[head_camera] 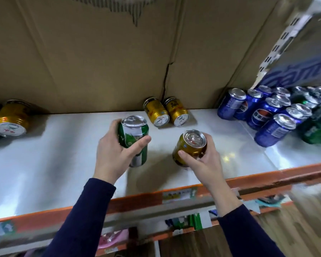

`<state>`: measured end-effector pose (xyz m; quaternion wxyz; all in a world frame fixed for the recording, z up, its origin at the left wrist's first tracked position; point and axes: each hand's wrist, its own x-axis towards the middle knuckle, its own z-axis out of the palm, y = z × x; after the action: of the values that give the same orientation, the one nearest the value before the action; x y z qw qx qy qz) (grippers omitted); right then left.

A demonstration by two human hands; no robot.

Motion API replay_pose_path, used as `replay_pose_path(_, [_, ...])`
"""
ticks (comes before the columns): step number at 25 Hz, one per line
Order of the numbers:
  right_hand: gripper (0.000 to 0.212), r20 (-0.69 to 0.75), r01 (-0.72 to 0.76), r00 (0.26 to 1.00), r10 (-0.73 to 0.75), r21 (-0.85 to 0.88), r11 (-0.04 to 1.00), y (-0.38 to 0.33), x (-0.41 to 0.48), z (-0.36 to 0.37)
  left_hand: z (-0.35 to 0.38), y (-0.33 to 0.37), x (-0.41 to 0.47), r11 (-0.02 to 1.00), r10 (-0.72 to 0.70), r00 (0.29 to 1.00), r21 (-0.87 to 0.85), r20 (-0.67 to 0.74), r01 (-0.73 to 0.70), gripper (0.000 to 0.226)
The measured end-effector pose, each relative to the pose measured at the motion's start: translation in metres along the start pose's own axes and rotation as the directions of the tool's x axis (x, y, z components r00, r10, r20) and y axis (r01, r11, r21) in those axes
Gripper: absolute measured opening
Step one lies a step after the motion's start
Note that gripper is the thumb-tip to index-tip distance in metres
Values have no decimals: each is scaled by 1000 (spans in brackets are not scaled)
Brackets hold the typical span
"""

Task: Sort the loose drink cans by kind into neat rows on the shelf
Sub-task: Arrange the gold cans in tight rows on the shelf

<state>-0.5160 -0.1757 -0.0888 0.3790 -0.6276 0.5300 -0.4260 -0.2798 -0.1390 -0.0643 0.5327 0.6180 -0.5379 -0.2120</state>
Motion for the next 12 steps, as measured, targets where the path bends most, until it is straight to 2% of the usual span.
replay_pose_path(5, [64,-93,-22,995,19,-29,999,21,-20,-84,75,45,-21,995,40,995,-93,94,-31,59])
replay_pose_path(9, [62,-241,-16,970,5,-43,999,54,-48,-197,176,101,-59,988,99,973,-138,210,-71,60])
replay_pose_path(12, [63,-265,-19,964,8,-42,999,79,-66,-267,244,133,-83,983,144,958,-150,247,-109,61])
